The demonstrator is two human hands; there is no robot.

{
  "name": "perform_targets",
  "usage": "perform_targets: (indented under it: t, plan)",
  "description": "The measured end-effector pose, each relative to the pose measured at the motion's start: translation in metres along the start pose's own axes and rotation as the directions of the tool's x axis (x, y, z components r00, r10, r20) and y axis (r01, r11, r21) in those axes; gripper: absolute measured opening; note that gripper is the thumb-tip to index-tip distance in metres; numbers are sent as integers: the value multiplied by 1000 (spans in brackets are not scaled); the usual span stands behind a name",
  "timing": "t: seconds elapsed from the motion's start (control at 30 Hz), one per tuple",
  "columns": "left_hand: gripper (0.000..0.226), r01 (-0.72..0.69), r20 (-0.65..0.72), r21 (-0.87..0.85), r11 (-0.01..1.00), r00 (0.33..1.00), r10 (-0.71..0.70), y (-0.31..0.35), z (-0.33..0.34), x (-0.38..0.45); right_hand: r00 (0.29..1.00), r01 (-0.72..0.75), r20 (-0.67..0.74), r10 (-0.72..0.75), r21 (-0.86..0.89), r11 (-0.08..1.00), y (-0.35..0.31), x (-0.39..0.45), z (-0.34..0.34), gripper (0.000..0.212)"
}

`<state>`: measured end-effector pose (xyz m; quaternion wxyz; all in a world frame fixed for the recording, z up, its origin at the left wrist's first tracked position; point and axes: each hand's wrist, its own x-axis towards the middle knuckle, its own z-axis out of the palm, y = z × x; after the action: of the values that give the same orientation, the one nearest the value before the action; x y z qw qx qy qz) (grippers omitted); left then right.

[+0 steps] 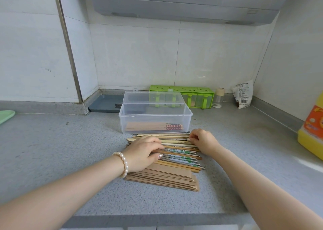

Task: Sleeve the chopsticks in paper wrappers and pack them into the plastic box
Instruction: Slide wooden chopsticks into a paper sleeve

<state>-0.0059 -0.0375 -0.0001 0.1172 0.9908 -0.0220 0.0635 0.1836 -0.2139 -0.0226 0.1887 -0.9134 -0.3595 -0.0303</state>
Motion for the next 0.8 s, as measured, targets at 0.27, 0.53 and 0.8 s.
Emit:
perform_targets:
  t: [0.27,0.53,0.8]
  plan:
    - [62,-21,291,270,963,955,-60,-7,13,34,1000,-12,-5,13,95,995,2,-2,-5,17]
    - [60,-28,217,196,980,976,-15,-11,7,27,992,-128,36,123,237,963,12,-1,-24,14]
    - [23,-47,37,-97,994,998,51,15,-11,-1,983,-131,152,102,191,973,0,10,-20,11]
